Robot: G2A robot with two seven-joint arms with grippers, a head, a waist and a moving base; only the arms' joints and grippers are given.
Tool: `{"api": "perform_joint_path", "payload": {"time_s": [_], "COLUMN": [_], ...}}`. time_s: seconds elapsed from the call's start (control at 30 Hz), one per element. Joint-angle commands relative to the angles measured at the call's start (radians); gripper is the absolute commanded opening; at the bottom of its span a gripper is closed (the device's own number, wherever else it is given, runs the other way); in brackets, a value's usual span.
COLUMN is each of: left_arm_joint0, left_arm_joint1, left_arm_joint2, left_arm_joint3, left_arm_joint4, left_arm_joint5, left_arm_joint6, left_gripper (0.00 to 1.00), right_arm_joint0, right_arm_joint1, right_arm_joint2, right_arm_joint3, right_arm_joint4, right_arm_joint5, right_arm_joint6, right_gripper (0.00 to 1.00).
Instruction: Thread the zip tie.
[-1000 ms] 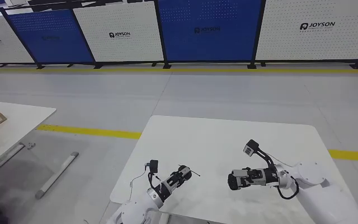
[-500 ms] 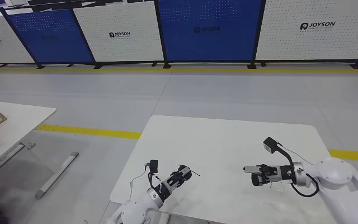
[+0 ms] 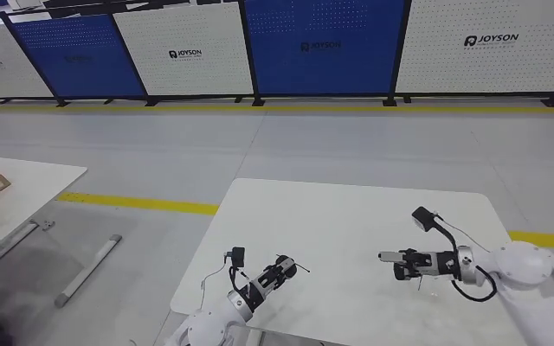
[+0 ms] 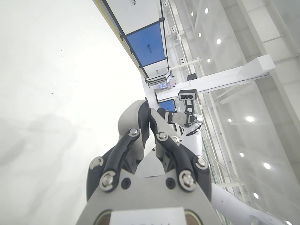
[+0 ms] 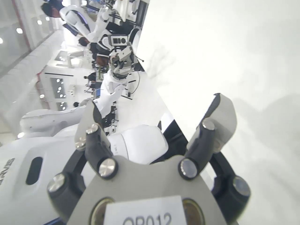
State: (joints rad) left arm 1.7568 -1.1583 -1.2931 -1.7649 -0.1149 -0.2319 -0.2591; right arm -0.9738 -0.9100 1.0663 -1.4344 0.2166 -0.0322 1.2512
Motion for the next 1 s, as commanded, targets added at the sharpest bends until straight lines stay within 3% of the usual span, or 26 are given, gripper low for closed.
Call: {"api": "perform_joint_path", "payload": {"time_s": [0.0,0.13,0.2,0.67,0.83,0.97], "left_arm_joint0": [0.000,0.000,0.000,0.000,0.000,0.000], "left_arm_joint1": [0.000,0.000,0.000,0.000,0.000,0.000], "left_arm_joint2": [0.000,0.000,0.000,0.000,0.000,0.000], "left_arm_joint3": [0.000,0.000,0.000,0.000,0.000,0.000], "left_arm_joint4": [0.000,0.000,0.000,0.000,0.000,0.000], "left_arm_joint5": [0.000,0.000,0.000,0.000,0.000,0.000], "left_arm_joint6": [0.000,0.000,0.000,0.000,0.000,0.000], "left_gripper": [0.00,0.00,0.00,0.00,0.00,0.00], "right_arm_joint0": [-0.008,-0.009,0.010,0.006,0.041,0.098], "right_arm_joint1": [0.016,0.040,0.046,0.046,0.056,0.070], "right_arm_joint2": [0.041,0.104,0.100,0.101,0.088,-0.025], "right_arm_joint3": [-0.039,-0.093,-0.092,-0.088,-0.119,-0.135], "right_arm_joint4": [-0.069,-0.155,-0.195,-0.196,-0.301,-0.404], "right_arm_joint5": [0.060,0.175,0.229,0.229,0.320,0.369], "right_arm_joint6": [0.003,0.050,0.115,0.104,0.139,0.139], "right_gripper": [1.00,1.00,1.00,1.00,1.00,1.00]}}
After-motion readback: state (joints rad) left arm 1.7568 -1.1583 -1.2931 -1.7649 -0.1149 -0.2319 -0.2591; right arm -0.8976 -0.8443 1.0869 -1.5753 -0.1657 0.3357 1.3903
